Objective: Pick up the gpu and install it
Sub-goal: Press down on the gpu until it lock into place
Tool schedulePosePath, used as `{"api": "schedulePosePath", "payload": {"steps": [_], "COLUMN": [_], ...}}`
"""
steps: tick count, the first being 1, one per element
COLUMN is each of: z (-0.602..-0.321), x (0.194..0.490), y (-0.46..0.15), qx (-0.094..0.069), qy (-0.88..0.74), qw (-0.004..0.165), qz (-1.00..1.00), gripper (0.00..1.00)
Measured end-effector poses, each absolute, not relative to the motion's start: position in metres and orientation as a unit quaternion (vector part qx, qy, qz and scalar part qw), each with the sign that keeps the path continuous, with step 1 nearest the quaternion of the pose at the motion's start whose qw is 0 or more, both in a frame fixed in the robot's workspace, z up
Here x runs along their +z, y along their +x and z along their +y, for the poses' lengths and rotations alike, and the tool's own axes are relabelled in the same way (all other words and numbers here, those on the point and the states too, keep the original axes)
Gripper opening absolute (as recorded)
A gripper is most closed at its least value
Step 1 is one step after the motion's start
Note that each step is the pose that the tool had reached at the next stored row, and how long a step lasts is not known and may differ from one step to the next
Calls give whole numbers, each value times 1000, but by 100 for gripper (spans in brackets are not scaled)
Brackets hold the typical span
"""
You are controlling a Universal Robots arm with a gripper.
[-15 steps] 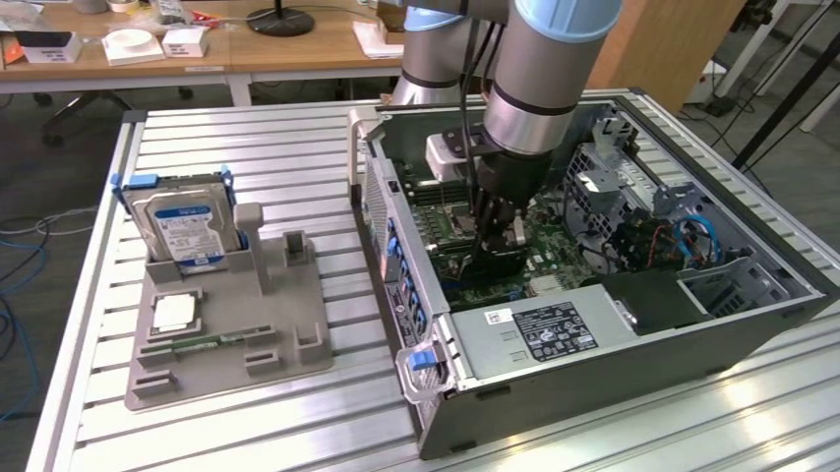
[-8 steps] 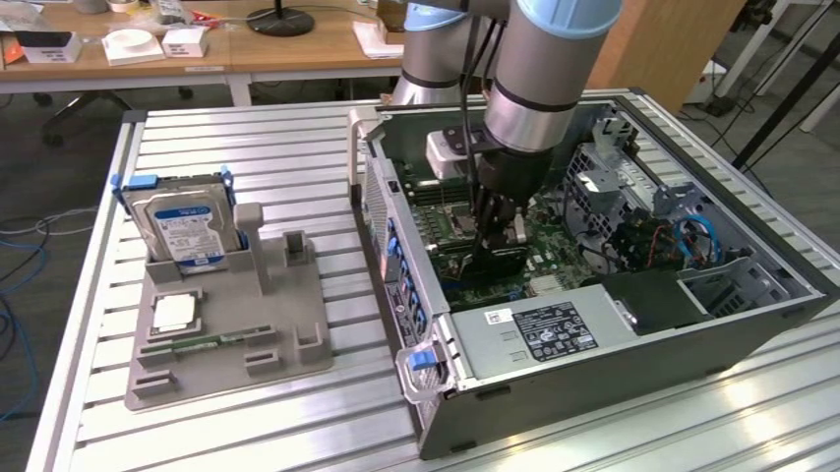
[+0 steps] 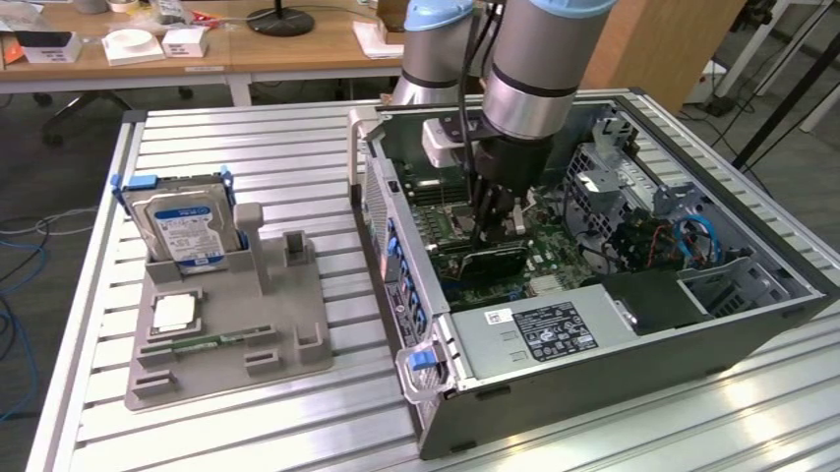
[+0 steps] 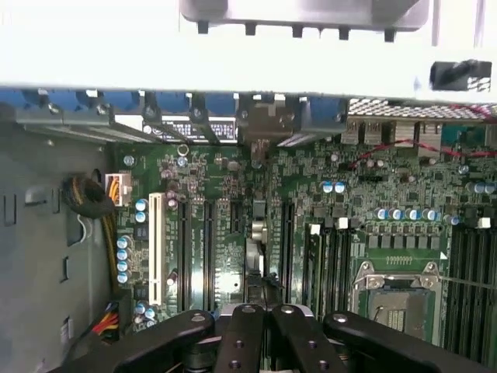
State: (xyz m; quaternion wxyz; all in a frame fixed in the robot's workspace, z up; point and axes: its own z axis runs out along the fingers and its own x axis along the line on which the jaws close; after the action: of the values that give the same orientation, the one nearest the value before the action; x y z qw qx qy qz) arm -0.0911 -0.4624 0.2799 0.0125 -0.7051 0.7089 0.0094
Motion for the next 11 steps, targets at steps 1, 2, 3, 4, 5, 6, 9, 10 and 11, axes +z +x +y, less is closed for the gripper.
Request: {"api": "schedulePosePath", "payload": {"steps": [1, 2, 3, 4, 5, 6, 9, 10, 11], "z": [-462, -462, -462, -462, -462, -462, -462, -462, -462], "x": [280, 280, 281, 281, 281, 282, 282, 282, 283], "y": [-93, -95, -97, -99, -101, -102, -107, -109, -110], "qx": [9, 9, 9, 9, 9, 9, 10, 10, 10], "qy": [-705, -705, -705, -705, -705, -705, -705, -705, -705], "qw": [12, 12, 12, 12, 12, 12, 12, 12, 11], "qz": [709, 709, 709, 709, 709, 709, 709, 709, 709], "gripper": [11, 11, 11, 11, 11, 11, 11, 11, 11]}}
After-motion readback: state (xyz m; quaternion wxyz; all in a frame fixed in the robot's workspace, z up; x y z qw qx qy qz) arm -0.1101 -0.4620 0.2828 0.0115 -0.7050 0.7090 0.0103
